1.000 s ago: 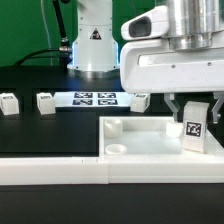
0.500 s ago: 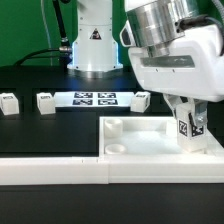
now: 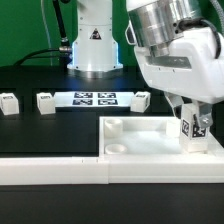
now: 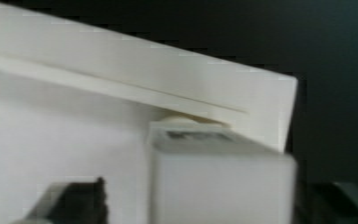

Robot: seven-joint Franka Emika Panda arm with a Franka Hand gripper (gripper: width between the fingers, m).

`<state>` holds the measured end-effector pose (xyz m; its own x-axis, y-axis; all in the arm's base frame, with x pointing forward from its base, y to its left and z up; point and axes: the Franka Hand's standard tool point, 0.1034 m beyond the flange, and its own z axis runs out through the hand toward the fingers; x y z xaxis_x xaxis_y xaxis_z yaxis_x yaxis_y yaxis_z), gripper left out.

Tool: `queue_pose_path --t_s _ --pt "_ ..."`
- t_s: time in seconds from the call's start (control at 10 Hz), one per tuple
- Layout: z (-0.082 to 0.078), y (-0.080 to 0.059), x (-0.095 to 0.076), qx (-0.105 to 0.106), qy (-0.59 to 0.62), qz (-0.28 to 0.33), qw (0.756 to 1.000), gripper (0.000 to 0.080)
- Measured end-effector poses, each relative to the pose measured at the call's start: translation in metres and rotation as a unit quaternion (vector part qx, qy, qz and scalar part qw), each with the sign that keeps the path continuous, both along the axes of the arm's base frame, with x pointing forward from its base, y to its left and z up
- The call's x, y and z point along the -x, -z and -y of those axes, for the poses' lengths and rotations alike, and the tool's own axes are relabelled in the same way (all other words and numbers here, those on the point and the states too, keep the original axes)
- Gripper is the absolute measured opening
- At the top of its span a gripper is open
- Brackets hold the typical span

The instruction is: Assemble square table

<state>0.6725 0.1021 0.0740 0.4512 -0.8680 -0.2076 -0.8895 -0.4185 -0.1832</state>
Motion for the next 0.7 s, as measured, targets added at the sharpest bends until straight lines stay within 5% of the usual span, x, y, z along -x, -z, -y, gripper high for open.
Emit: queue_pose_path --t_s 0.5,0.7 --pt "0.0014 -0.0007 -0.0010 0.025 -0.228 0.057 0.972 0.0649" --pt "0.0000 0.0014 0.0012 0.075 -0.415 0.081 0.903 0.0649"
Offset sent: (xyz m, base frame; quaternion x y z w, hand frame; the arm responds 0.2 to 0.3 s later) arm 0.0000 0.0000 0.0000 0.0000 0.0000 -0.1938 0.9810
